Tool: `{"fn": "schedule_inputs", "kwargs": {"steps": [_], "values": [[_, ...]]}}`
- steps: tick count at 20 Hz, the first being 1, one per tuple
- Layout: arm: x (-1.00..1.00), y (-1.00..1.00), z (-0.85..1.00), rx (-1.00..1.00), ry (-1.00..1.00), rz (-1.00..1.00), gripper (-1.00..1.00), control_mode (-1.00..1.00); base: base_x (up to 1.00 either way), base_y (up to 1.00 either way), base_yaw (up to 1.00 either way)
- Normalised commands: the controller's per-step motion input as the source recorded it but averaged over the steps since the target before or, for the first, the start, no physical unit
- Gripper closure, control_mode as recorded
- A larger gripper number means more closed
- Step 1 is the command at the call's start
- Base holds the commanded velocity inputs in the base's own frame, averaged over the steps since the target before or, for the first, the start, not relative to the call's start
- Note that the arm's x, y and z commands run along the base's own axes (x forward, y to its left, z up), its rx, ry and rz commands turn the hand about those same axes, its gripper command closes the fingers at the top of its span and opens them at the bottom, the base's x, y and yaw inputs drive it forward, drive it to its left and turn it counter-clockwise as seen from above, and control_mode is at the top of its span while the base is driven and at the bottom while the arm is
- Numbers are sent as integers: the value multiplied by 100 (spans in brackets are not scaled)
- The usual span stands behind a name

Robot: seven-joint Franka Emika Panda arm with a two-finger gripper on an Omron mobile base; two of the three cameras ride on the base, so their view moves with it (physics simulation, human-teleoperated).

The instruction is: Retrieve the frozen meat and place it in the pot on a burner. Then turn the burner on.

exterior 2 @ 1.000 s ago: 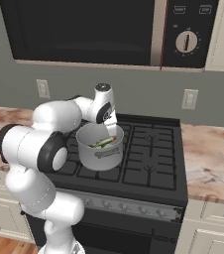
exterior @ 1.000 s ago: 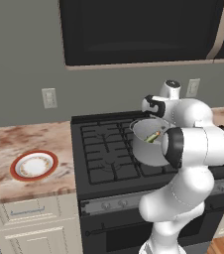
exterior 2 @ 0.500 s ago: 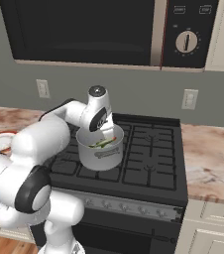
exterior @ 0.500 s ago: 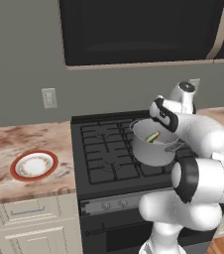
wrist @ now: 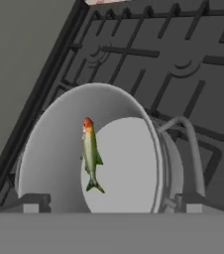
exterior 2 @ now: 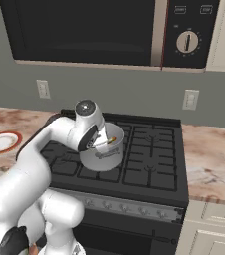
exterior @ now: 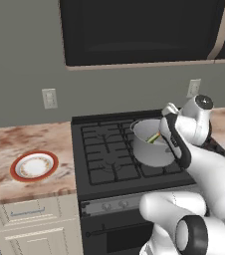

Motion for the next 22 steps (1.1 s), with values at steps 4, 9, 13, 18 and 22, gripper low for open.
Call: {"fn": "schedule_inputs", "kwargs": {"steps": [4, 9, 13, 18, 22], "values": [[-52, 1, 8, -3, 0, 0, -100, -100, 0, 0, 0], [-24, 9, 9, -2, -5, 0, -100, -100, 0, 0, 0], [-14, 18, 3, -3, -3, 0, -100, -100, 0, 0, 0], [-8, 18, 1, -4, -5, 0, -100, -100, 0, 0, 0], [-21, 1, 0, -6, -9, 1, -100, -100, 0, 0, 0]]}}
